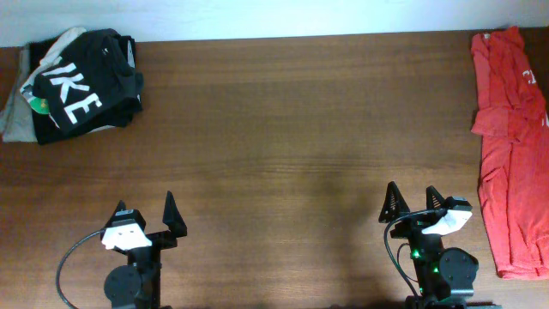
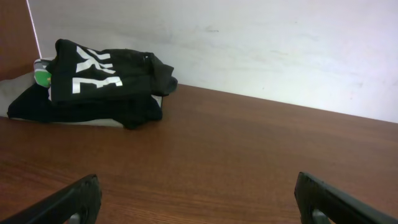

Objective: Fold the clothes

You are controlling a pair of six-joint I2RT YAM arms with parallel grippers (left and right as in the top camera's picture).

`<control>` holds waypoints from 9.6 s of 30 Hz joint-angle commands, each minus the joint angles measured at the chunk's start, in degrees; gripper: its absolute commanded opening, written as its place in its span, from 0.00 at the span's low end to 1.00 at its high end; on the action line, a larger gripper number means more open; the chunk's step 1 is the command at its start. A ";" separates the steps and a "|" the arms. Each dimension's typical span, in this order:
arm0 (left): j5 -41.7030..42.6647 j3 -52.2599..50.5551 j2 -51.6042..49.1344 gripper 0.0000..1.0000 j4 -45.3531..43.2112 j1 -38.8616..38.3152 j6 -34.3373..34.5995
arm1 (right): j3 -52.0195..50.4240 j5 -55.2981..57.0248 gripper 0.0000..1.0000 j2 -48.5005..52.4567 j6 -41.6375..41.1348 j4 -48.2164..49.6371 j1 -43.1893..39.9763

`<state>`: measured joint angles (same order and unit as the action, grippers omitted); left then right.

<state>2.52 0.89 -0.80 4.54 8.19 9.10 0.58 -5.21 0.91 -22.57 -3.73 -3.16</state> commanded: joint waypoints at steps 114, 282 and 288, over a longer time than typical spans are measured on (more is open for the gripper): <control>-0.44 -0.37 0.13 0.99 0.07 -0.31 0.44 | 91.36 12.33 0.59 124.89 27.08 -20.44 -24.33; -2.78 -0.35 0.13 0.99 0.26 -0.26 0.28 | 78.27 -2.08 0.59 124.13 1.86 3.63 25.42; -2.80 -0.35 0.13 0.99 0.26 -0.26 0.28 | 78.29 -2.49 0.55 124.13 1.05 4.42 26.01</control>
<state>0.12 0.89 -0.95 4.75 8.14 9.10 78.52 -7.35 124.18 -21.04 0.05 22.37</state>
